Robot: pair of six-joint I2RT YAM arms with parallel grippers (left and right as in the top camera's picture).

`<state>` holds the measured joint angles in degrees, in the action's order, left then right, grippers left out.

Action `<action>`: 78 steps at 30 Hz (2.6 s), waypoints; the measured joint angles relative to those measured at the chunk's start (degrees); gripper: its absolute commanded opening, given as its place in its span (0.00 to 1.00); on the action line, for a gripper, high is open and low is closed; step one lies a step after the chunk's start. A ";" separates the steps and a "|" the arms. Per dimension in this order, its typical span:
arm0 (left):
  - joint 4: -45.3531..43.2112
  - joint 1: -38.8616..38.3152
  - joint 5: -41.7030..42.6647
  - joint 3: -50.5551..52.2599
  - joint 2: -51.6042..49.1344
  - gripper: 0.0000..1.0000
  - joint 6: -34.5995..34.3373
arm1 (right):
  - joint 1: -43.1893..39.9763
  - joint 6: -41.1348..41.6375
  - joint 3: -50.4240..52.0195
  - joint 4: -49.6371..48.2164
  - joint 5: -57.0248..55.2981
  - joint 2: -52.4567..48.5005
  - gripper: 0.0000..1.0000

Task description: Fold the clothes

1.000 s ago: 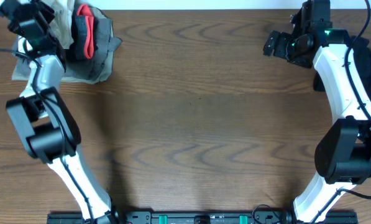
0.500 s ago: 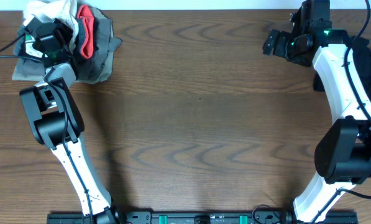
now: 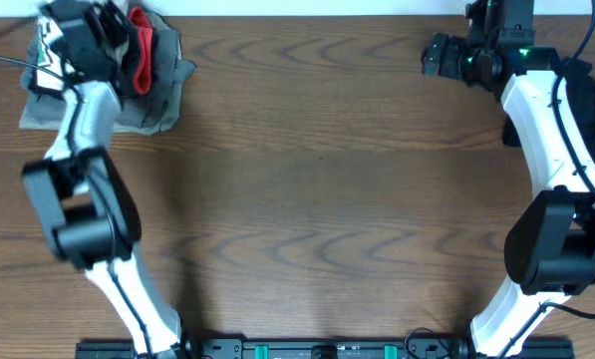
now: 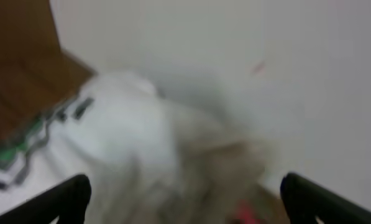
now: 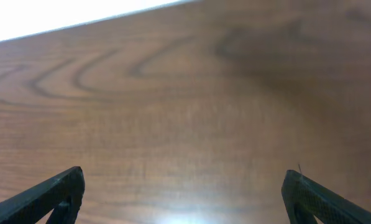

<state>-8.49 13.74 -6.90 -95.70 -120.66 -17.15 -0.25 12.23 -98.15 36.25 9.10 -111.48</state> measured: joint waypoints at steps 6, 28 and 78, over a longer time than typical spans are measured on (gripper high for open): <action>19.08 -0.13 0.52 -0.39 18.10 0.98 0.17 | 0.00 -4.09 -0.28 -5.51 0.13 0.00 0.99; 50.99 -2.05 0.55 -0.55 32.17 0.98 -1.07 | 0.02 -11.43 -1.64 -7.26 0.13 23.78 0.99; 51.95 -2.05 0.55 -0.55 32.17 0.98 -1.07 | 2.69 -12.48 85.83 -61.29 4.55 68.59 0.99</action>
<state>43.46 11.68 -6.35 -96.25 -88.49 -18.22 2.44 -0.25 -12.32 -25.04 13.65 -42.89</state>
